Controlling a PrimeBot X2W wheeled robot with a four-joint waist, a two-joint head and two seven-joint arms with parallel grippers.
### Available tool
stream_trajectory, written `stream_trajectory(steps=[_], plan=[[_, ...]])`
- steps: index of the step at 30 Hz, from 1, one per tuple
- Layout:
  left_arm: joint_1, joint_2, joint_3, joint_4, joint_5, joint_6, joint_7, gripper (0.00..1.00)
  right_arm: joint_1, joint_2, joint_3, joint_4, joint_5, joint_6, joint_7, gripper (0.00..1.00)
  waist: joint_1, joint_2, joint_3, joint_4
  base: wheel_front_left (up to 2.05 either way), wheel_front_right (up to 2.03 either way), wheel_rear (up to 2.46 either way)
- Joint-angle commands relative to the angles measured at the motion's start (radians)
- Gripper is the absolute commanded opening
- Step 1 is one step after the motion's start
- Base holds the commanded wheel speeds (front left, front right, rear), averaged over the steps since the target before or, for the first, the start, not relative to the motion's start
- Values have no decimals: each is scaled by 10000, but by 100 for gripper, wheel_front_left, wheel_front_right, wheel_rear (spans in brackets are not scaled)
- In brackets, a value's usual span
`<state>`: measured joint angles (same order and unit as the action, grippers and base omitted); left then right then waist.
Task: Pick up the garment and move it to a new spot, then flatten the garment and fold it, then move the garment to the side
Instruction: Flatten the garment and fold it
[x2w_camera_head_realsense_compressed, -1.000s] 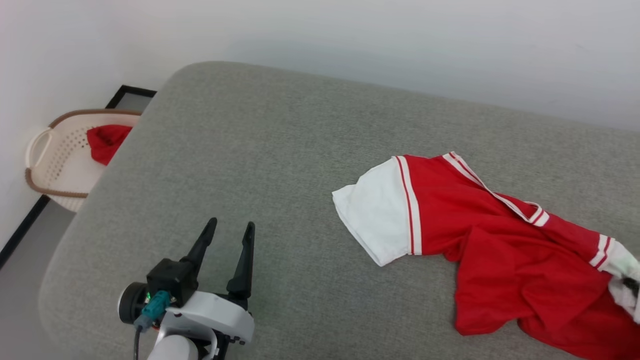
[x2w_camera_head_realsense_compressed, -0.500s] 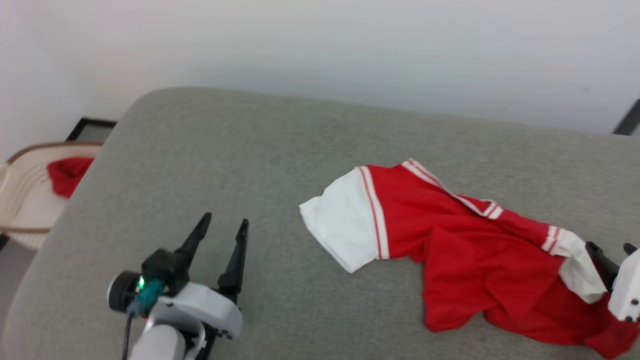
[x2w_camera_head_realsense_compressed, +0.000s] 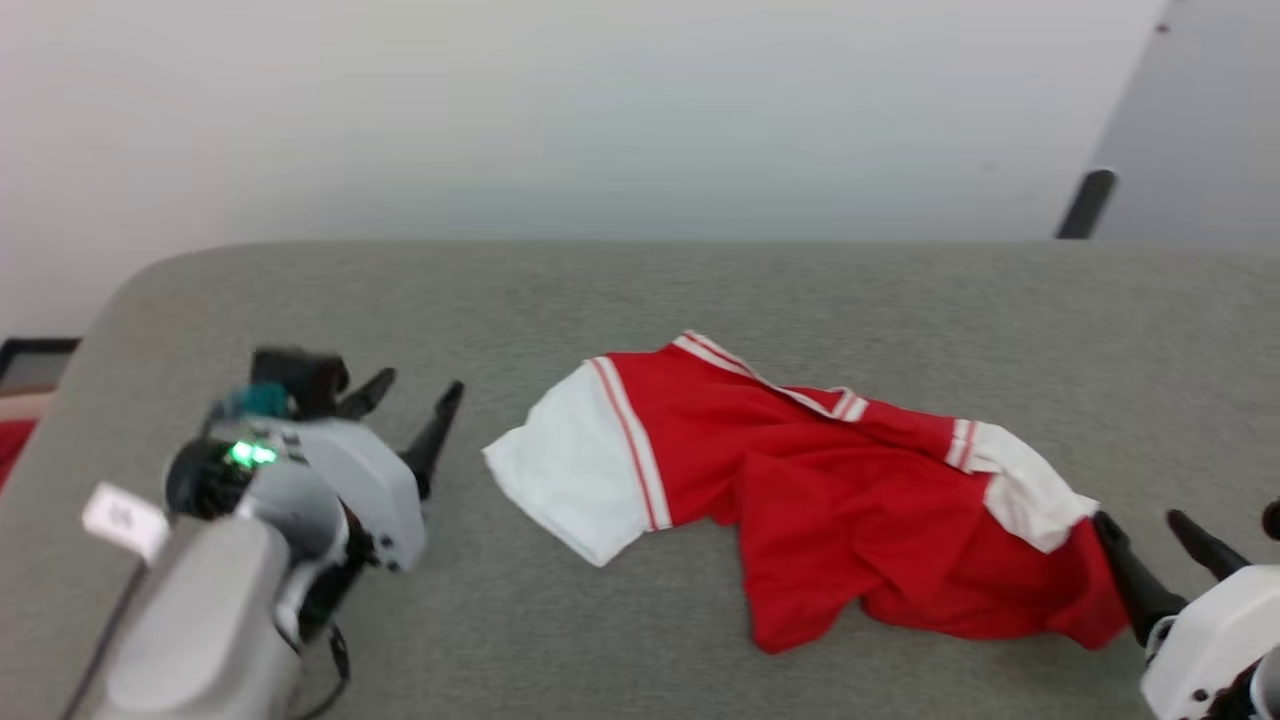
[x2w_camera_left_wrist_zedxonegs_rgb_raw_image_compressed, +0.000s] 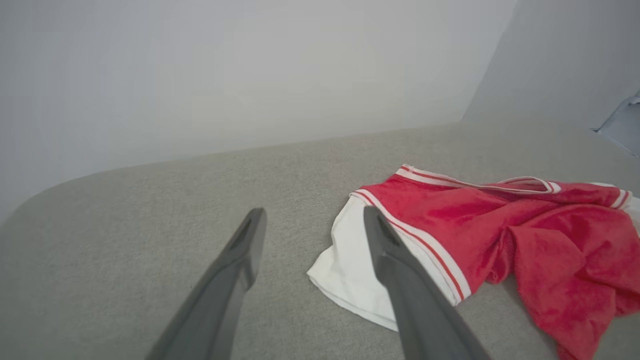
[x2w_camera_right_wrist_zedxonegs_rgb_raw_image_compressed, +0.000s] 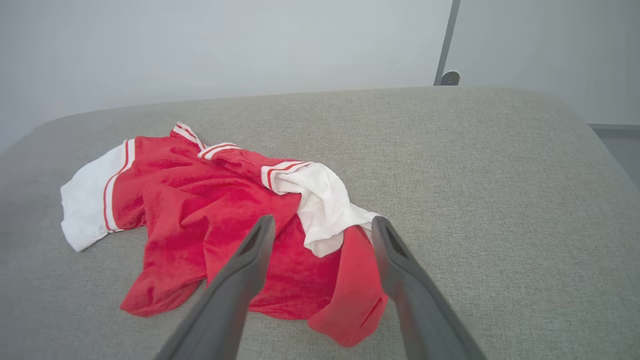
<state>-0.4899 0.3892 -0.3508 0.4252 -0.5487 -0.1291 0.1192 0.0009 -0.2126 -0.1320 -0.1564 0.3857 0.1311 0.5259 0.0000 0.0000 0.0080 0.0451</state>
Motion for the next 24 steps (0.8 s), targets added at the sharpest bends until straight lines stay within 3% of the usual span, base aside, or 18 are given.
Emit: stream_trajectory(steps=[1, 7, 12, 24], plan=[[-197, 74, -67, 111, -186, -26, 252, 100, 67, 81, 49, -98, -32, -6, -81, 100, 0, 0, 117, -551, 0, 0, 0], [-1353, 564, -765, 1138, -1575, -24, 2665, 100, -90, 328, 436, -577, 64, -6, -285, 100, 0, 0, 645, -1172, 0, 0, 0], [-2061, 791, -1253, 2152, -2001, -24, 4021, 100, -340, 377, 585, -606, 90, -6, -343, 100, 0, 0, 1147, -1542, 0, 0, 0], [-3174, 631, -1752, 4379, -2228, -25, 4721, 100, -808, 330, 679, -409, 196, -6, -460, 100, 0, 0, 2008, -2003, 0, 0, 0]])
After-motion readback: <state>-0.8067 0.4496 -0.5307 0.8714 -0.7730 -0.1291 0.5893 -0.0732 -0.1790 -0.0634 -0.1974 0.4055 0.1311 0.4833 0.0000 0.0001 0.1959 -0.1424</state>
